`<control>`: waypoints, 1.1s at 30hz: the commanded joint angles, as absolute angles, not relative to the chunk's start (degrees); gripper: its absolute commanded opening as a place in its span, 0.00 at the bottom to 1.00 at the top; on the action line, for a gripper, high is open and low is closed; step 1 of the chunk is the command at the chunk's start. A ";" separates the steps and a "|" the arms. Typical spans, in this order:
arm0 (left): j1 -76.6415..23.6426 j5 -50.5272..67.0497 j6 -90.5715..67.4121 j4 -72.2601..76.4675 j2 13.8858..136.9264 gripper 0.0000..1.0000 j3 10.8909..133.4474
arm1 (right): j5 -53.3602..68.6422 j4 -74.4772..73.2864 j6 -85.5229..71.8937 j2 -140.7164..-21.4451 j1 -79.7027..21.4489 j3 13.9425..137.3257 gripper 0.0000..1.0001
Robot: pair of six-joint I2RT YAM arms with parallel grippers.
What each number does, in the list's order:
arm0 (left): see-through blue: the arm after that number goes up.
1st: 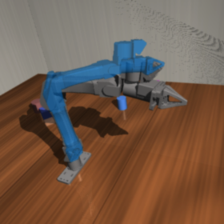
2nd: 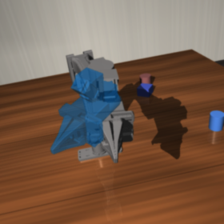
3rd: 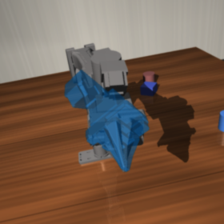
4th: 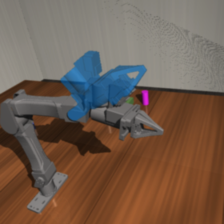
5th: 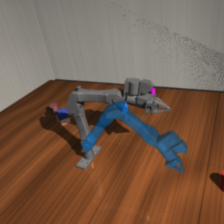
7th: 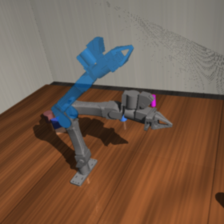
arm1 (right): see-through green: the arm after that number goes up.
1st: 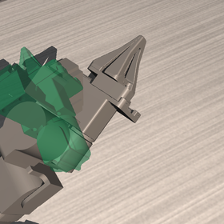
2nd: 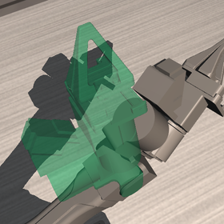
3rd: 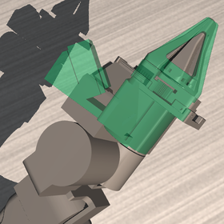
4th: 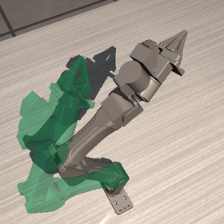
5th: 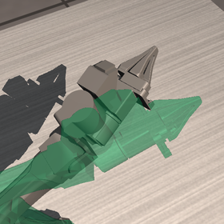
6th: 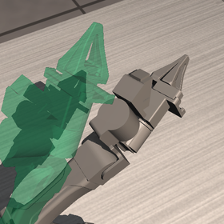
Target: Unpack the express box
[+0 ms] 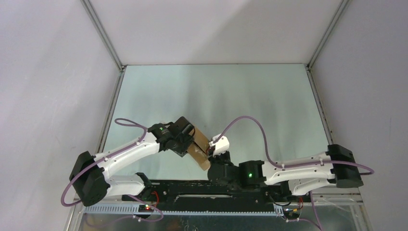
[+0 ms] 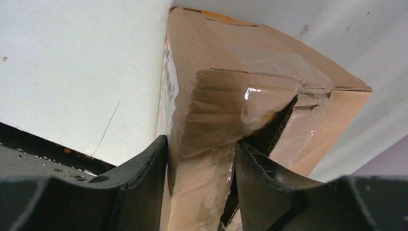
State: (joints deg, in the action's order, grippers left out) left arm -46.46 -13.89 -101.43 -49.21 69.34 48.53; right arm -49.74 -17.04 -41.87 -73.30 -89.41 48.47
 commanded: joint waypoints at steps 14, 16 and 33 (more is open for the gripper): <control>-41.66 -29.42 -105.59 -52.07 70.77 0.20 49.75 | -56.38 -23.31 -38.86 -66.58 -97.03 45.93 0.00; -41.60 -29.53 -105.60 -52.27 70.82 0.20 49.74 | -57.26 -23.31 -38.79 -64.80 -97.26 45.54 0.00; -42.00 -28.42 -93.29 -52.29 70.74 0.44 54.81 | -50.56 -22.47 -38.26 -63.66 -91.79 43.51 0.00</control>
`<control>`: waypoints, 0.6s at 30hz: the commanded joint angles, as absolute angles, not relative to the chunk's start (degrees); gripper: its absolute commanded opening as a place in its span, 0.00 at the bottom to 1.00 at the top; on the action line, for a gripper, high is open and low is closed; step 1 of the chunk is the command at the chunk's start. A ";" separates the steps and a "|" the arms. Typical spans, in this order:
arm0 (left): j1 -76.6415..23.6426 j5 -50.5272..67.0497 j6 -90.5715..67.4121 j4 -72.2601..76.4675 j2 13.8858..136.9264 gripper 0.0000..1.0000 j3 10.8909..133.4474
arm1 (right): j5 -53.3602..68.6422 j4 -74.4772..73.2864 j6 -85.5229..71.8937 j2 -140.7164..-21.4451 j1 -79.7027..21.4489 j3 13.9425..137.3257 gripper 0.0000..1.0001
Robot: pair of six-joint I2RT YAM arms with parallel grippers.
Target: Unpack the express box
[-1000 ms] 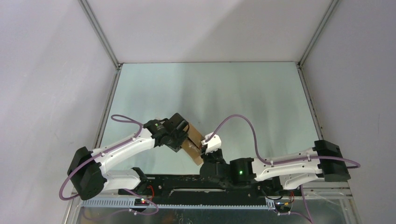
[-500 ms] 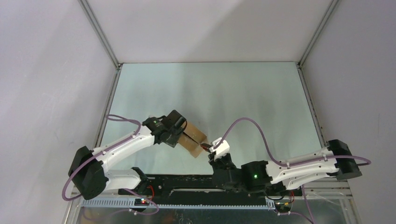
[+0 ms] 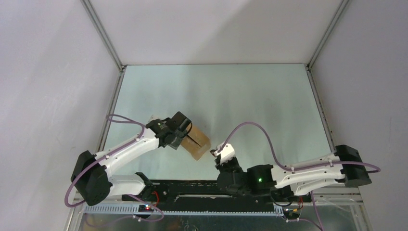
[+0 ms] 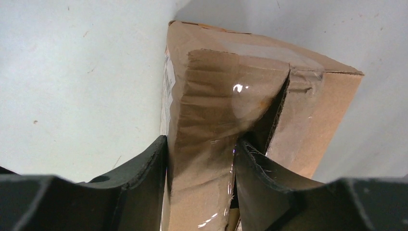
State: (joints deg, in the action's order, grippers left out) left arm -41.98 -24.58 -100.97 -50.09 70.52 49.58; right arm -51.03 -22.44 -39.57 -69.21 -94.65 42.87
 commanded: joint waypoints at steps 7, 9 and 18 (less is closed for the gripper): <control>-44.05 -27.99 -81.33 -48.23 64.98 1.00 57.02 | -35.80 -20.43 -32.32 -53.24 -83.24 43.33 0.00; -44.04 -27.45 -78.29 -47.86 62.85 1.00 56.91 | -31.60 -20.52 -31.33 -51.10 -79.94 43.33 0.00; -43.64 -22.95 -72.45 -33.41 49.12 1.00 42.48 | -25.57 -15.91 -30.50 -51.59 -76.96 43.40 0.00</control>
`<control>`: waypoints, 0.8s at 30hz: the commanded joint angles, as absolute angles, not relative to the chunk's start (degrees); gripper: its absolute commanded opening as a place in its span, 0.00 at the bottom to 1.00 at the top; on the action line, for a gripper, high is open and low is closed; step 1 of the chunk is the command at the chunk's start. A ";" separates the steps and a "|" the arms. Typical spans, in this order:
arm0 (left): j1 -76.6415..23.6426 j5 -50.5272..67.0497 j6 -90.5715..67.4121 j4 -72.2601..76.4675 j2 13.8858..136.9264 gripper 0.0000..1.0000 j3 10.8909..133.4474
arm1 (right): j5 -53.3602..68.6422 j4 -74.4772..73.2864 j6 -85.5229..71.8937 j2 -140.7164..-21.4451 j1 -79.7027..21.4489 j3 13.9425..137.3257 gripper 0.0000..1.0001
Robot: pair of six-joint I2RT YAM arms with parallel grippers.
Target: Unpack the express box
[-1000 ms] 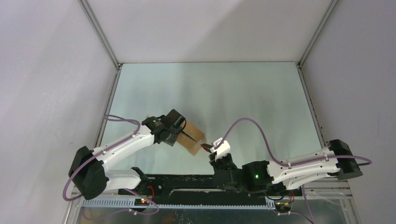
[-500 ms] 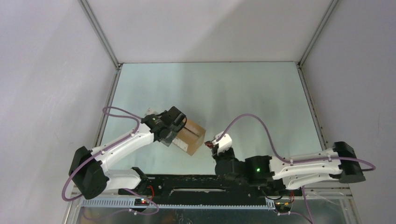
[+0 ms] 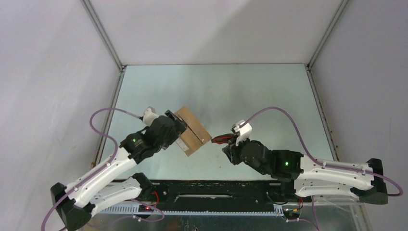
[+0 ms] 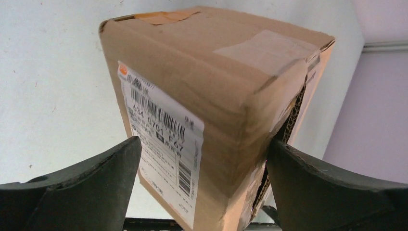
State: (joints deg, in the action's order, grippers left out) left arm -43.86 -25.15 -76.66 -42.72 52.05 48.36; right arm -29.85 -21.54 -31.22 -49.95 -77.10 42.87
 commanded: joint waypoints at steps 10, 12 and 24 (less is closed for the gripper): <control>-40.12 -6.97 -69.43 -11.14 53.48 0.98 32.12 | -27.75 -14.36 -34.78 -53.95 -76.74 45.26 0.00; -40.12 -4.99 -69.64 -6.98 54.85 0.98 31.08 | -24.94 -12.42 -35.50 -54.71 -76.07 45.26 0.00; -37.57 1.45 -53.76 -12.07 46.45 1.00 36.77 | -9.63 -10.76 -34.98 -51.86 -69.14 45.18 0.00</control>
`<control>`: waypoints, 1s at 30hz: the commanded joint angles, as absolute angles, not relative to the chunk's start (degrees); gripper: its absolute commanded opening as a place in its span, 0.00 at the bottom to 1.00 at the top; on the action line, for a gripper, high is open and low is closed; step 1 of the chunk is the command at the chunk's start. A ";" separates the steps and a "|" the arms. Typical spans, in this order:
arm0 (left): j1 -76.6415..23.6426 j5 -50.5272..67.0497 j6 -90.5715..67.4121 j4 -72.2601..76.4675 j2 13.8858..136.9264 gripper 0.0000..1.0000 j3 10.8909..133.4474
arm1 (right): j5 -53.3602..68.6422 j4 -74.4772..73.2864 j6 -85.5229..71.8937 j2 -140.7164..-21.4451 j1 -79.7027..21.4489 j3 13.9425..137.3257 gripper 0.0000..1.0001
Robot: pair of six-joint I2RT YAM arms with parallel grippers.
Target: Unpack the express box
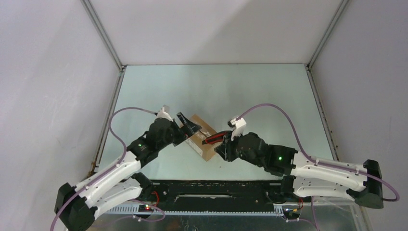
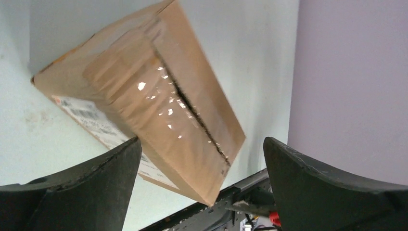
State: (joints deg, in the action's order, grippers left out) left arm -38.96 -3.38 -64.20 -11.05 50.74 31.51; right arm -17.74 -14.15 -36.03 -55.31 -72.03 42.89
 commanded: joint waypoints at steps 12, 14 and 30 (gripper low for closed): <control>-37.58 30.44 -30.42 -6.28 46.96 0.97 45.40 | 15.76 -16.44 -32.49 -40.09 -57.55 45.18 0.00; -37.57 36.73 -32.49 -0.93 48.68 0.96 44.64 | 18.00 -16.64 -32.88 -39.24 -55.87 45.18 0.00; -42.87 48.72 -31.41 2.60 56.03 0.88 47.71 | 26.22 -15.34 -34.44 -38.25 -49.84 45.24 0.00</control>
State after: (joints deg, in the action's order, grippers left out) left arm -42.65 45.12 -32.40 -0.01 55.90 45.56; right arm 22.92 -18.24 -33.50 -39.07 -50.81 42.92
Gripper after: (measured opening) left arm 0.895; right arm 0.225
